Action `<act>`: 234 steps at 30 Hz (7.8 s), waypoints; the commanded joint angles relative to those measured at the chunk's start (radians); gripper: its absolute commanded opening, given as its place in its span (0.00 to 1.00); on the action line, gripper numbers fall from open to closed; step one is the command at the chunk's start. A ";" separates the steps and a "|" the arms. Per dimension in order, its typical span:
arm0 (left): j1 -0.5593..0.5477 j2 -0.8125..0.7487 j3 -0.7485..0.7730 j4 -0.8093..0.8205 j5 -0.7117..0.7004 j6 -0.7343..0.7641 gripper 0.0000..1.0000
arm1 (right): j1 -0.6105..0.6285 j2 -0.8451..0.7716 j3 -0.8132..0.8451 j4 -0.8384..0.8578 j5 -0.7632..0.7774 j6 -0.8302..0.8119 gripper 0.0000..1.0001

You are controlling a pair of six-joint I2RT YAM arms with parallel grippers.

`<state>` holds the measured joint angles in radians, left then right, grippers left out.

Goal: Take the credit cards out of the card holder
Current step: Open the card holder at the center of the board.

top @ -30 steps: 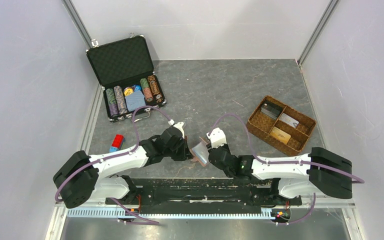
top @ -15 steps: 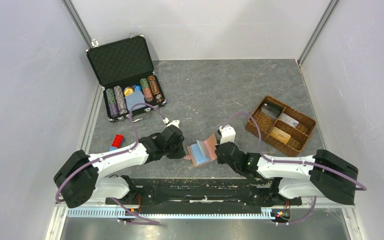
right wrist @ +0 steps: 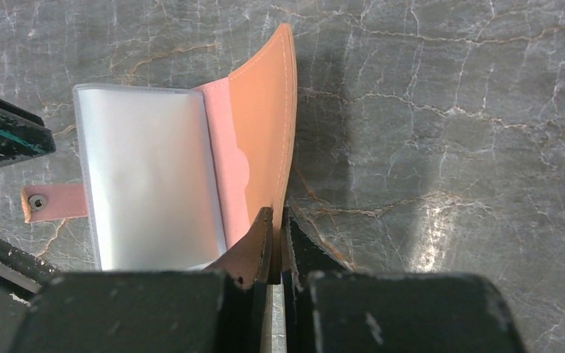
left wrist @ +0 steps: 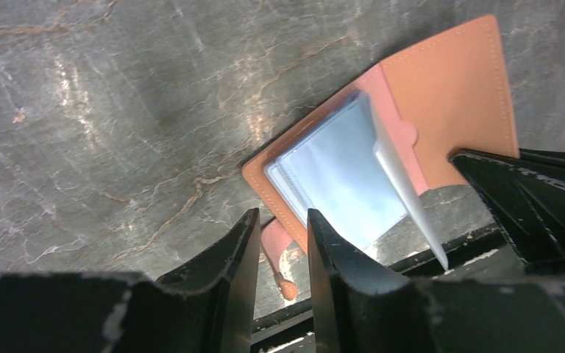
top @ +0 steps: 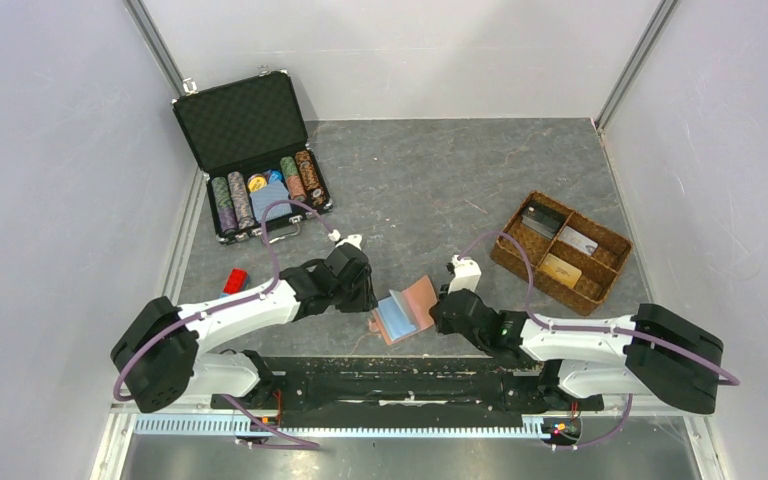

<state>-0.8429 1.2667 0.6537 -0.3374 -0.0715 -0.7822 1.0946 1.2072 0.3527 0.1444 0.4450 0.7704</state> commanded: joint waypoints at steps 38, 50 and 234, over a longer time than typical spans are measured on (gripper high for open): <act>0.002 0.395 0.149 0.407 0.369 0.022 0.24 | 0.011 -0.239 0.043 0.042 -0.294 -0.294 0.27; 0.002 0.431 0.172 0.370 0.369 0.019 0.24 | 0.013 -0.224 0.090 0.004 -0.231 -0.268 0.42; 0.022 0.060 -0.077 0.301 0.333 -0.007 0.02 | 0.036 -0.043 -0.019 0.170 -0.098 -0.100 0.67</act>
<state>-0.8242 1.3891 0.5835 -0.0978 0.2085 -0.7704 1.1294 1.1492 0.2508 0.3347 0.3618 0.7456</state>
